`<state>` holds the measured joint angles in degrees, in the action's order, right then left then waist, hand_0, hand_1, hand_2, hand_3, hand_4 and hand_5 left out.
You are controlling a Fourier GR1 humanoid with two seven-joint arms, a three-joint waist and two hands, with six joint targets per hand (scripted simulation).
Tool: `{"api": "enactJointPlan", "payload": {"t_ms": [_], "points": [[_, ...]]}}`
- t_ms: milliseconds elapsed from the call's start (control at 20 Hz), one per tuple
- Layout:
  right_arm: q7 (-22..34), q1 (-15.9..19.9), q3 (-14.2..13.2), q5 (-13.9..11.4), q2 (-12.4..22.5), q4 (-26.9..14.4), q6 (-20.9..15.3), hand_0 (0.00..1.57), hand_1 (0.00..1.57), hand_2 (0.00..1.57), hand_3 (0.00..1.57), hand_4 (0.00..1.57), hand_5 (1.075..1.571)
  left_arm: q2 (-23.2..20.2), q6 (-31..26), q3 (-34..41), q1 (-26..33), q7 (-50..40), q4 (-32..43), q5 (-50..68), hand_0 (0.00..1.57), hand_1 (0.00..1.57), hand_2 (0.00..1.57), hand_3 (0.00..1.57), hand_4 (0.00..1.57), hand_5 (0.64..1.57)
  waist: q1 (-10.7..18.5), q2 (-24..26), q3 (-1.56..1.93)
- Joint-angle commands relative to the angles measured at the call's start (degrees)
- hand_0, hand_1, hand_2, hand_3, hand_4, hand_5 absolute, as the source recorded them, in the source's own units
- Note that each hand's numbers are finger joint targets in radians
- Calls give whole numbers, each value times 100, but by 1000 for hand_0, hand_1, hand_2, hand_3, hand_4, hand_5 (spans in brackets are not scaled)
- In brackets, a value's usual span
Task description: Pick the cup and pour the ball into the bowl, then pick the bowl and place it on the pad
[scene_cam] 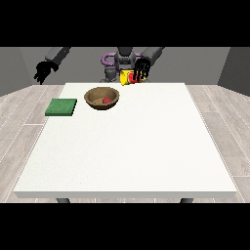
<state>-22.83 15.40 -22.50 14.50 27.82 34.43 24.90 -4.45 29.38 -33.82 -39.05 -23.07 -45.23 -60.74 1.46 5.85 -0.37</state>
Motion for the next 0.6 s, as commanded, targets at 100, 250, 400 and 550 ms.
{"api": "enactJointPlan", "payload": {"t_ms": [100, 250, 400, 550], "points": [[-195, 463, 140, 16, -428, 370, -115, 0, 0, 0, 280, 700, 1570, 431, 1247, 842, 1134, 588, -1144, 2252, 605, 605, 530, 505, 1019, 1517, -189, -984, -105], [-67, 574, 285, -84, -689, 585, -458, 0, 0, 0, 209, 650, 1571, 438, 1339, 931, 1612, 1429, -1715, 3282, 0, 0, 0, 0, 821, 1554, -138, -1000, -70], [110, 746, 413, -88, -1234, 793, -929, 0, 0, 0, 0, 560, 1571, 439, 999, 1198, 1871, 2508, -1919, 4001, 0, 0, 0, 0, 774, 1556, 80, -1136, -38], [529, 971, 653, -244, -1705, 1096, -1593, 0, 0, 0, 0, 0, 1571, 60, 292, 1700, 1885, 3270, -2009, 4810, 0, 0, 0, 0, 868, 1529, 131, -949, -12]]}}
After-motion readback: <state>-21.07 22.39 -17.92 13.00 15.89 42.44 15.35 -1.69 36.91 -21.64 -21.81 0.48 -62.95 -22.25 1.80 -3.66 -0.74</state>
